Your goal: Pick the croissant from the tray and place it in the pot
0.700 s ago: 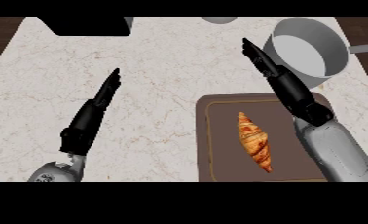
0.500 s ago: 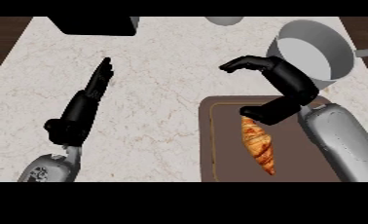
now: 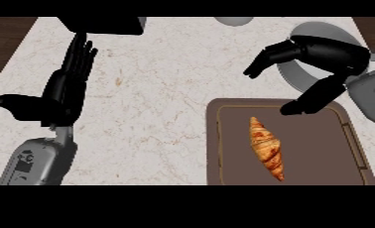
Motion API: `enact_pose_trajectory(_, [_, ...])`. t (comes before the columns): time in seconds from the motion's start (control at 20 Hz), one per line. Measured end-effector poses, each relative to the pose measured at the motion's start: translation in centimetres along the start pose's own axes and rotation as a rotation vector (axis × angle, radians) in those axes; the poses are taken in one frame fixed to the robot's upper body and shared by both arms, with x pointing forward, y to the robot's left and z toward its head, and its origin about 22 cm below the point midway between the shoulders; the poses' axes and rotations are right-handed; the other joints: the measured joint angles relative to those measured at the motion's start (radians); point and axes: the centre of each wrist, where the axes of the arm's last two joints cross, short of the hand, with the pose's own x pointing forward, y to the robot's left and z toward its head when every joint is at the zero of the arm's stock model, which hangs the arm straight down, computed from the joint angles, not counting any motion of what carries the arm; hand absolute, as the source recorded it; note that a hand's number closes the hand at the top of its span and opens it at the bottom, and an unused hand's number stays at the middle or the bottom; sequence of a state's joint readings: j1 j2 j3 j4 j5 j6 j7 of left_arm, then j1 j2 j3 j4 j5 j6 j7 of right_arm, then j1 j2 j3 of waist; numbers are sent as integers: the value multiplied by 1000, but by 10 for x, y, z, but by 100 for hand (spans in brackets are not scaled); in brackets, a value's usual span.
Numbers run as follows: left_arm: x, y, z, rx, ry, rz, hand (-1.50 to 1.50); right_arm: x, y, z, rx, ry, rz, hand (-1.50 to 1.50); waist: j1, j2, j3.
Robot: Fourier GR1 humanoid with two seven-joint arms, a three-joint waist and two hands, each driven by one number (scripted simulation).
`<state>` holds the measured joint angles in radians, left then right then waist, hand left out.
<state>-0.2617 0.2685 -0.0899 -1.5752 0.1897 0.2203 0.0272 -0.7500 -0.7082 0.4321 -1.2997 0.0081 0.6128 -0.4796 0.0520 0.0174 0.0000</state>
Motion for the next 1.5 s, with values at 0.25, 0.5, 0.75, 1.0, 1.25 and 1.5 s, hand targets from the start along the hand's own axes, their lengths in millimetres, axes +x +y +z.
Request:
enact_pose_trajectory(0.25, [4,8,-10,25,-4,22,0,2,-13,13,79,-21,160,-150,-10,-1,1])
enact_pose_trajectory(0.5, [5,12,-8,37,2,25,0,16,-20,7,223,28,347,-150,-17,-9,0])
enact_pose_trajectory(0.75, [-2,16,-8,53,8,27,0,25,-3,-11,387,51,476,-150,-31,-13,-1])
enact_pose_trajectory(1.0, [-4,22,-6,62,18,23,0,30,24,-30,496,77,528,-150,-41,-17,-1])
enact_pose_trajectory(1.25, [-4,24,-3,67,17,22,0,29,49,-36,569,136,540,-150,-47,-18,0])
enact_pose_trajectory(1.5, [-4,25,-5,71,16,22,0,22,73,-40,628,189,534,-150,-49,-18,0])
